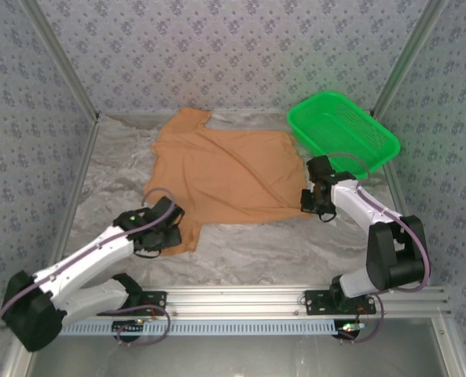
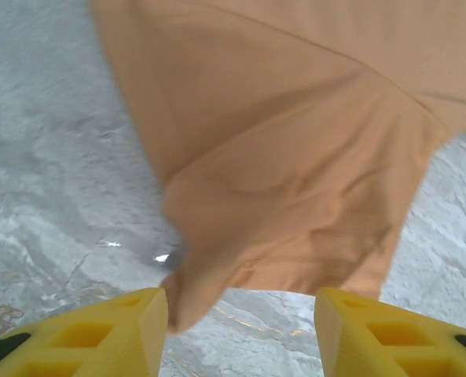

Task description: Fold the inside-out t-shirt

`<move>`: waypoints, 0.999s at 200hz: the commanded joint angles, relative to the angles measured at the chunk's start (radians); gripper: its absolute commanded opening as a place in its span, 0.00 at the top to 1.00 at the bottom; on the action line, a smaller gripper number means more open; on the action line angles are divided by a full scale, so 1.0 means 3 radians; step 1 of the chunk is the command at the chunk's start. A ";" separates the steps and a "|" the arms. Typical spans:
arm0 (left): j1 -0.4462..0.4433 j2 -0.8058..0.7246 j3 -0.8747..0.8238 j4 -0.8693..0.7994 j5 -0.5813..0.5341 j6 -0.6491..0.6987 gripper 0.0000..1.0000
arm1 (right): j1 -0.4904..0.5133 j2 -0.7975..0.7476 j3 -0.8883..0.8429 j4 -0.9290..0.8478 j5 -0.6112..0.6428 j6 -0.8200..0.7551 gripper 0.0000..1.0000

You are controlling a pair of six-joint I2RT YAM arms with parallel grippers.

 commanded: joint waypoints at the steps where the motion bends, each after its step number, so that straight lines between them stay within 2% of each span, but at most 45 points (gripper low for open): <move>1: 0.0382 -0.0173 -0.0359 -0.0021 0.0486 -0.0150 0.48 | -0.0022 -0.0074 -0.0021 -0.0091 0.0014 -0.0005 0.88; 13: 0.0526 -0.0242 -0.0492 0.0121 0.0691 -0.0147 0.48 | -0.0021 -0.0070 -0.0025 -0.0085 0.0009 -0.0010 0.88; 31: 0.0561 -0.0309 -0.0576 0.0313 0.0869 -0.0143 0.47 | -0.0018 -0.0063 -0.0025 -0.0080 0.0007 -0.0010 0.88; 70: 0.0565 -0.0146 -0.0586 0.0495 0.0940 0.0078 0.44 | -0.0016 -0.0023 -0.0008 -0.0066 0.0007 -0.0010 0.88; 84: 0.0564 -0.0071 -0.0570 0.0466 0.0867 0.0142 0.43 | -0.0017 -0.0023 -0.0008 -0.0038 0.0027 -0.0020 0.88; 110: 0.0608 0.0022 -0.0449 0.0222 0.0510 0.0279 0.41 | -0.0015 -0.0023 0.0000 -0.0037 0.0031 -0.0020 0.88; 137: 0.0629 0.0099 -0.0512 0.0408 0.0573 0.0289 0.39 | -0.0010 -0.0019 0.0005 -0.0036 0.0045 -0.0020 0.88; 167: 0.0630 0.0091 -0.0554 0.0578 0.0564 0.0497 0.39 | -0.0008 0.0010 0.0004 -0.0036 0.0044 -0.0020 0.88; 200: 0.0629 0.0066 -0.0600 0.0779 0.0669 0.0640 0.43 | -0.0003 0.0023 0.0014 -0.0027 0.0043 -0.0020 0.88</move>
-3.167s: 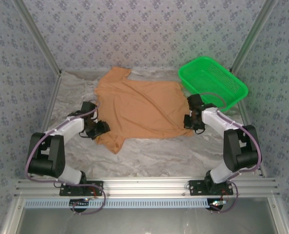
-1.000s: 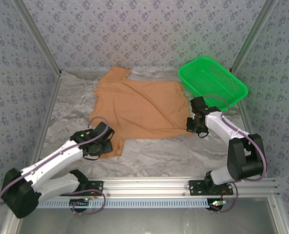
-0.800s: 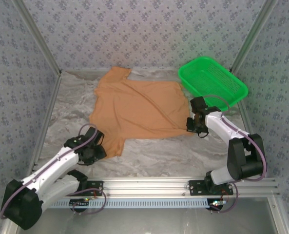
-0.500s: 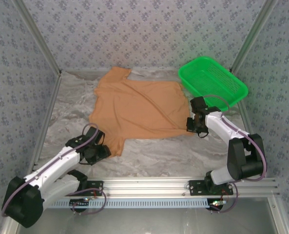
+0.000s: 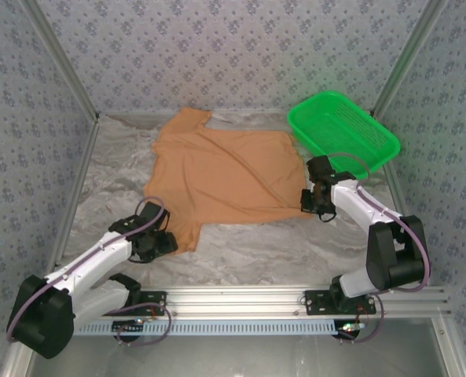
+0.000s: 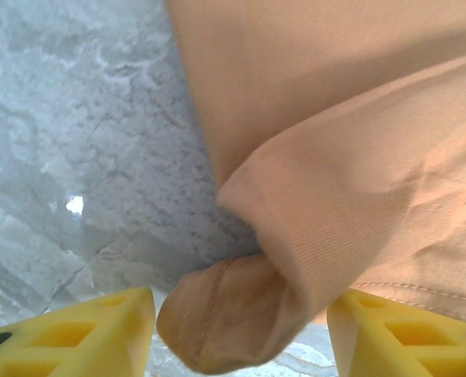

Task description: Fold the inside-out t-shirt

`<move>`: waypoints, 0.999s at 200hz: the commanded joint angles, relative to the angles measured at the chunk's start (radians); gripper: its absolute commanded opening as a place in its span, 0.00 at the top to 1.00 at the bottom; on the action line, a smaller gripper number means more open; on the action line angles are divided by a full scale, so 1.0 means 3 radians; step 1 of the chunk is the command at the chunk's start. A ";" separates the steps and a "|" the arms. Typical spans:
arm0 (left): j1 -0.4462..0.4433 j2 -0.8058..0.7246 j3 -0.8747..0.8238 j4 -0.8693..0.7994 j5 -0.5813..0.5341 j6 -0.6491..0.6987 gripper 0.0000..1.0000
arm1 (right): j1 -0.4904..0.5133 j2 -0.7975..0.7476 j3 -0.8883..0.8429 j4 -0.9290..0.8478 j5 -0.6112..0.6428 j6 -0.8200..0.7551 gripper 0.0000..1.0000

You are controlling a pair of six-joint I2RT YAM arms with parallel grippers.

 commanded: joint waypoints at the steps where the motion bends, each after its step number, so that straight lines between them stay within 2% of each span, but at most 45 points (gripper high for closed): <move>1: 0.0013 -0.0027 -0.0022 0.0201 0.0047 0.0192 0.44 | -0.0004 0.0026 0.0015 -0.0028 0.0043 -0.0020 0.88; 46: -0.0009 -0.0079 -0.0055 0.0126 0.0158 0.0068 0.50 | 0.0004 0.0031 0.0038 -0.0071 0.0066 -0.0020 0.88; 112: -0.0188 -0.0259 -0.0034 -0.0063 0.0256 -0.0135 0.59 | 0.0010 0.0031 0.0031 -0.0104 0.0061 -0.0016 0.88; 147: -0.0195 -0.0247 0.0015 -0.0141 0.0270 -0.0145 0.67 | 0.0001 0.0031 0.0026 -0.0129 0.0086 0.0008 0.88; 200: -0.0197 -0.0261 0.0091 -0.0254 0.0246 -0.0136 0.91 | -0.0044 0.0060 -0.0009 -0.0105 0.0124 0.0041 0.88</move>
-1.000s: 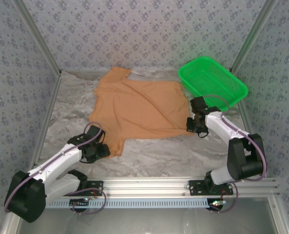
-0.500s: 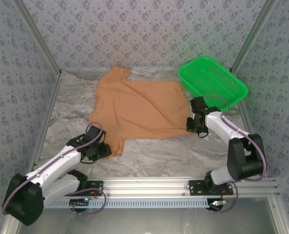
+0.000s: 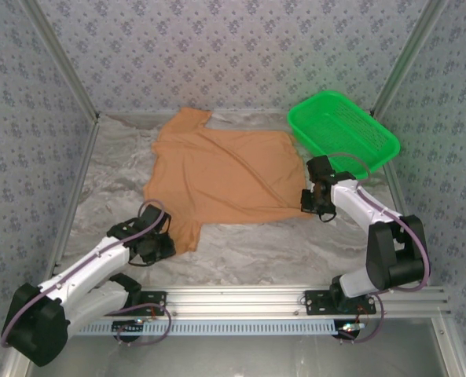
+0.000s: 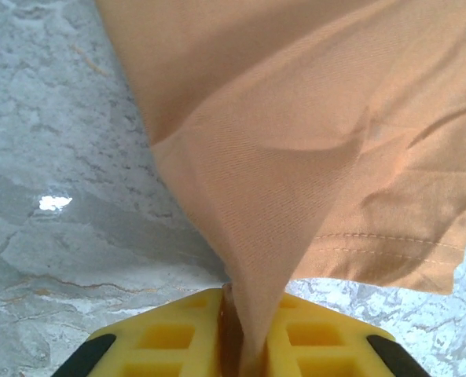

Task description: Fold the inside-out t-shirt

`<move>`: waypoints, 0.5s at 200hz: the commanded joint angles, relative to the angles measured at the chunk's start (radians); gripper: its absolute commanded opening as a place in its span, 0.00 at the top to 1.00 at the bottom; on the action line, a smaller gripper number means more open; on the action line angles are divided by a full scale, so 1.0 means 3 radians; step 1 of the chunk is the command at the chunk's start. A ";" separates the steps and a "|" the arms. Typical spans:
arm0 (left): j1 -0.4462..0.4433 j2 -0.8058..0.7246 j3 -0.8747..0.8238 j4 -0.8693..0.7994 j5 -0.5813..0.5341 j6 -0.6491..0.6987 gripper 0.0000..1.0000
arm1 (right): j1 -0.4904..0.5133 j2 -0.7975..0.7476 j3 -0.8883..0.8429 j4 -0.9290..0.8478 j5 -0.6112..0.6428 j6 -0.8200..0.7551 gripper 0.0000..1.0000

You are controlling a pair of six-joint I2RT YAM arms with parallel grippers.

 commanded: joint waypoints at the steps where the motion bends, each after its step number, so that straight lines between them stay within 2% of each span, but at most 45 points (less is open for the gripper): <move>1: -0.0018 -0.0040 0.0125 -0.0162 0.0022 -0.0005 0.91 | -0.0046 0.0045 -0.0007 -0.0098 0.0101 0.0039 0.88; 39: -0.0015 -0.0122 0.0262 -0.0297 0.0088 -0.0034 1.00 | -0.0085 0.0076 -0.0020 -0.0053 0.0083 0.0050 0.88; 68: 0.0054 -0.0162 0.0385 -0.0428 0.0112 -0.0066 1.00 | -0.0109 0.0107 -0.0017 -0.0031 0.0077 0.0054 0.88; 100: 0.0278 -0.0121 0.0460 -0.0332 0.0366 -0.0027 1.00 | -0.0108 0.0120 0.0008 -0.0019 0.0050 0.0054 0.89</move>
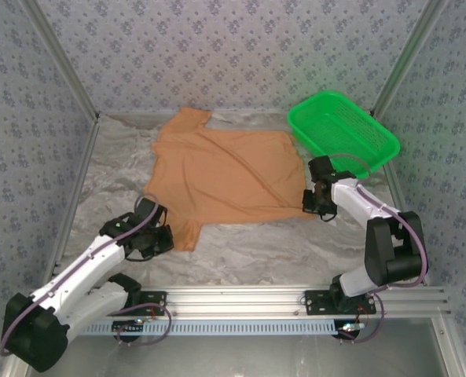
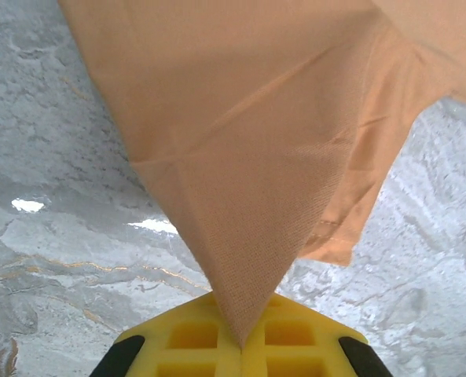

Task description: Fold the inside-out t-shirt

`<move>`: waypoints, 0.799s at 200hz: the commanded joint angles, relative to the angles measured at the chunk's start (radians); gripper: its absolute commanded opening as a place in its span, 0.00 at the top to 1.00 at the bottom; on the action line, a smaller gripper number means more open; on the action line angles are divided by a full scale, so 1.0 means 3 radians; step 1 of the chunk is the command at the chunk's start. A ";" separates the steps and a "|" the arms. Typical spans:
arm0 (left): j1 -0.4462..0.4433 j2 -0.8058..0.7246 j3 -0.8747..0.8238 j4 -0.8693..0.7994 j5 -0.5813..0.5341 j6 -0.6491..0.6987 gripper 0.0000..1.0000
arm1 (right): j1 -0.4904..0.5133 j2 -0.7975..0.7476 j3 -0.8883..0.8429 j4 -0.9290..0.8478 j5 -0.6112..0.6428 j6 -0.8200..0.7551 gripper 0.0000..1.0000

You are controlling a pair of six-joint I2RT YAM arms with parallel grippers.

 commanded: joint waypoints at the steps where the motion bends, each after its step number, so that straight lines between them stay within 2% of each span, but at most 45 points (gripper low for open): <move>1: 0.0142 0.0015 0.0136 -0.0090 0.0229 0.0007 1.00 | -0.0025 0.0028 0.0009 -0.0030 0.0036 0.0053 0.89; 23: 0.0324 0.0082 0.0312 -0.0109 0.0372 0.0140 1.00 | -0.0026 0.0037 0.0069 -0.0020 0.0021 0.0040 0.90; 53: 0.0768 0.0189 0.0610 -0.0056 0.0681 0.0352 1.00 | -0.0028 0.0071 0.0274 -0.0041 -0.0011 0.0003 0.93; 83: 0.1185 0.0424 0.0866 0.0285 0.0939 0.0445 1.00 | -0.0027 0.0157 0.0511 -0.0031 -0.0025 -0.0031 0.94; 123: 0.1513 0.0892 0.1118 0.0686 0.0938 0.0551 1.00 | -0.0029 0.0499 0.0908 -0.0035 0.0177 -0.0115 0.95; 160: 0.1560 0.1312 0.1515 0.0891 0.0736 0.0598 1.00 | -0.0017 0.0907 0.1389 0.0025 0.0243 -0.0147 0.95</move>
